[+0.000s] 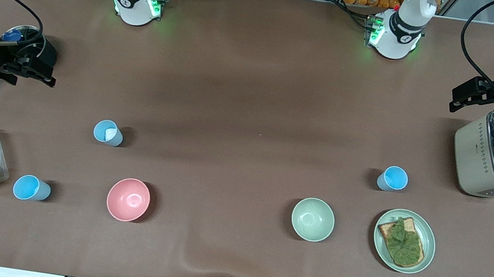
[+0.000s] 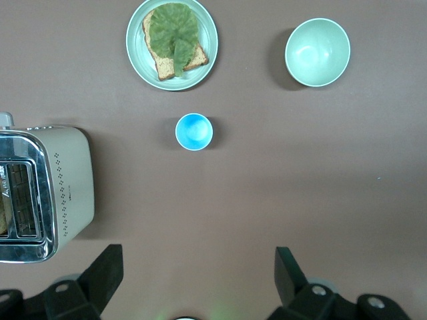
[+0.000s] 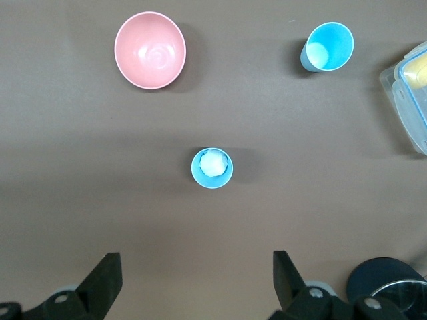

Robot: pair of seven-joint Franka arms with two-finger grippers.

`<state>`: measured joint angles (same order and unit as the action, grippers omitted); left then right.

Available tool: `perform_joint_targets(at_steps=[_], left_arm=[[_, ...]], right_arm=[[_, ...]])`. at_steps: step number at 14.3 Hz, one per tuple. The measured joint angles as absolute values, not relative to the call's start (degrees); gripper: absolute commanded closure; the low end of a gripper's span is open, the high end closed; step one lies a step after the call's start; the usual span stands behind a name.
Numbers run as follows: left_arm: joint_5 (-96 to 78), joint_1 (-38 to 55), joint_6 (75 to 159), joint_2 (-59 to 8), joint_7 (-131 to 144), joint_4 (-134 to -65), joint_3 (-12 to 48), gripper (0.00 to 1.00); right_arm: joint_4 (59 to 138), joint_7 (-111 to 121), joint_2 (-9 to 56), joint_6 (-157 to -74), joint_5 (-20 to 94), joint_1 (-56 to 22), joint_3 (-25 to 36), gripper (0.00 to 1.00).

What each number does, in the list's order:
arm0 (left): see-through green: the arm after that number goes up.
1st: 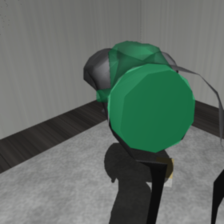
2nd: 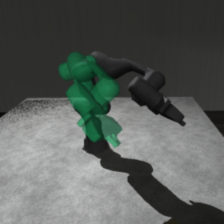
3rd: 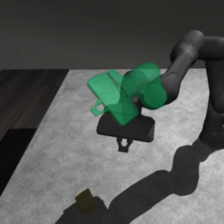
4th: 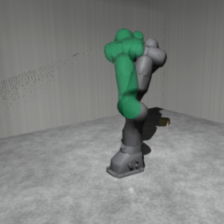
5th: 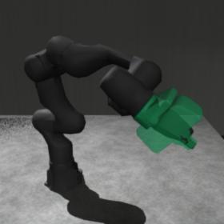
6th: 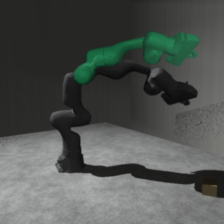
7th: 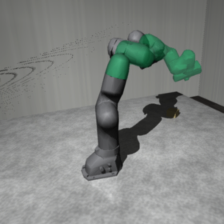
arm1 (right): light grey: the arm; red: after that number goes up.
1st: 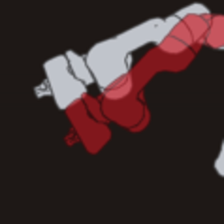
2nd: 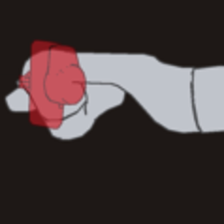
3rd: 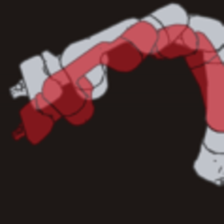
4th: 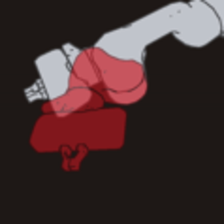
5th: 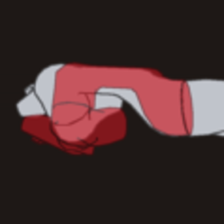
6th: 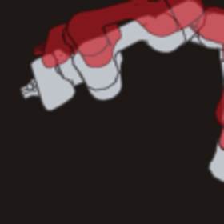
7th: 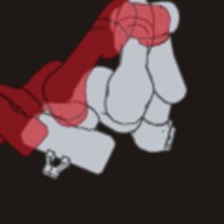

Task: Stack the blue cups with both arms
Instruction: 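Reach the left gripper and the right gripper toward two blue cups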

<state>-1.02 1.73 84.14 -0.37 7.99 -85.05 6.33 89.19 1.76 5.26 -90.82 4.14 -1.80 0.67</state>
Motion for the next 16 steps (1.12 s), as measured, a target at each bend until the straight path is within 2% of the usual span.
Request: perform_joint_targets(at_steps=[9, 16], left_arm=[[-1.0, 1.9, 84.1, -0.4, 7.8, -85.3, 8.1, 0.0], [0.7, 1.7, 85.9, -1.7, 5.3, -91.2, 8.2, 0.0]], right_arm=[[89.0, 1.8, 5.3, -90.9, 4.1, -2.3, -0.2, 0.0], [88.8, 1.8, 5.3, -90.9, 4.1, -2.5, -0.2, 0.0]])
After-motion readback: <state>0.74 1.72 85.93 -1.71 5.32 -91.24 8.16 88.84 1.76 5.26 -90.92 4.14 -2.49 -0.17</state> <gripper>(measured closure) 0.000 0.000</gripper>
